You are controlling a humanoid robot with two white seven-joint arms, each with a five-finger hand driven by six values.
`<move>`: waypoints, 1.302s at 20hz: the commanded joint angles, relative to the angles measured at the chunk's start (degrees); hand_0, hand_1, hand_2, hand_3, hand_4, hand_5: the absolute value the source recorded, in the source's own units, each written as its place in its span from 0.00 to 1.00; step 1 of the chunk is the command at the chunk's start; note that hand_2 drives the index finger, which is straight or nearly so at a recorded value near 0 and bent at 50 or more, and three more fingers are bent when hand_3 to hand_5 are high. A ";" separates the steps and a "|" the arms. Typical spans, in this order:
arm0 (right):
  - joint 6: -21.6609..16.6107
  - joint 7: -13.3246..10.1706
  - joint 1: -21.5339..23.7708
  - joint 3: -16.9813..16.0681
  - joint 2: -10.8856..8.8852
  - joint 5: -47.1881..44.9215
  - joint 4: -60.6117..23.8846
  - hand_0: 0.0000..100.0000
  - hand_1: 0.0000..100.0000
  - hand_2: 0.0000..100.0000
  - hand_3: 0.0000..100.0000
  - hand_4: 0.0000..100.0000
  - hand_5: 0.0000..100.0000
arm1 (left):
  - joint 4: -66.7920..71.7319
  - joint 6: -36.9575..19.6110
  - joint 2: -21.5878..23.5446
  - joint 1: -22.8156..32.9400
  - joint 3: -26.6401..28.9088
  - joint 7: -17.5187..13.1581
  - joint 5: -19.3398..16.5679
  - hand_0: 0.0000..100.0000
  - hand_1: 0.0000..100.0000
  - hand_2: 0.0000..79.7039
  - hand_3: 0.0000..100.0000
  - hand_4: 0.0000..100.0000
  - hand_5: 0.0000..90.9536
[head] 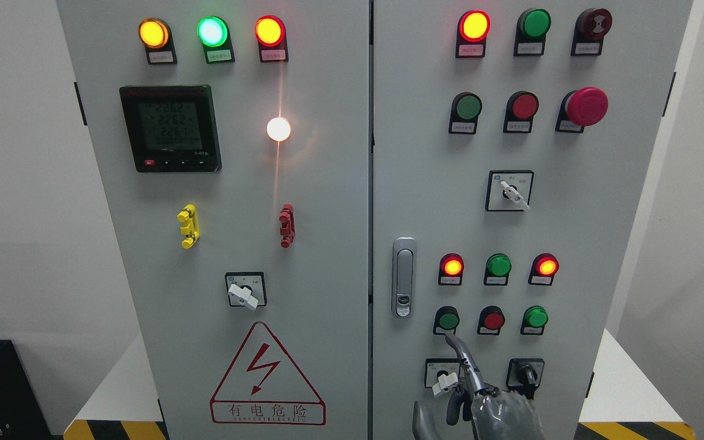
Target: Release door handle
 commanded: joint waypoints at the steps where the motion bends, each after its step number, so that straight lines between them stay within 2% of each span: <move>1: -0.01 -0.17 -2.05 0.17 0.08 5.41 2.44 0.59 0.25 0.02 0.81 0.85 0.81 | 0.00 0.01 0.00 1.14 0.01 0.00 0.00 0.12 0.56 0.00 0.00 0.00 0.00; 8: 0.08 -0.09 -3.37 2.28 0.16 7.87 4.55 0.57 0.24 0.00 0.80 0.84 0.83 | 0.00 0.01 0.00 1.14 0.01 0.00 0.00 0.12 0.56 0.00 0.00 0.00 0.00; 13: 0.34 -0.17 -6.26 2.80 0.16 8.75 7.28 0.56 0.24 0.00 0.80 0.85 0.85 | 0.00 0.01 0.00 1.14 0.01 0.00 0.00 0.12 0.56 0.00 0.00 0.00 0.00; 21: 0.61 -0.17 -9.87 2.98 0.25 12.00 11.32 0.54 0.23 0.00 0.85 0.87 0.92 | 0.00 0.01 0.00 1.14 0.01 0.00 0.00 0.12 0.56 0.00 0.00 0.00 0.00; 23: 0.61 -0.17 -10.84 2.98 0.25 12.09 12.37 0.54 0.23 0.00 0.86 0.90 0.97 | 0.00 0.01 0.00 1.14 0.01 0.00 0.00 0.12 0.56 0.00 0.00 0.00 0.00; 26: 0.61 -0.17 -11.63 2.98 0.25 12.79 13.34 0.54 0.24 0.00 0.91 0.94 1.00 | 0.00 0.01 0.00 1.14 0.01 0.00 0.00 0.12 0.56 0.00 0.00 0.00 0.00</move>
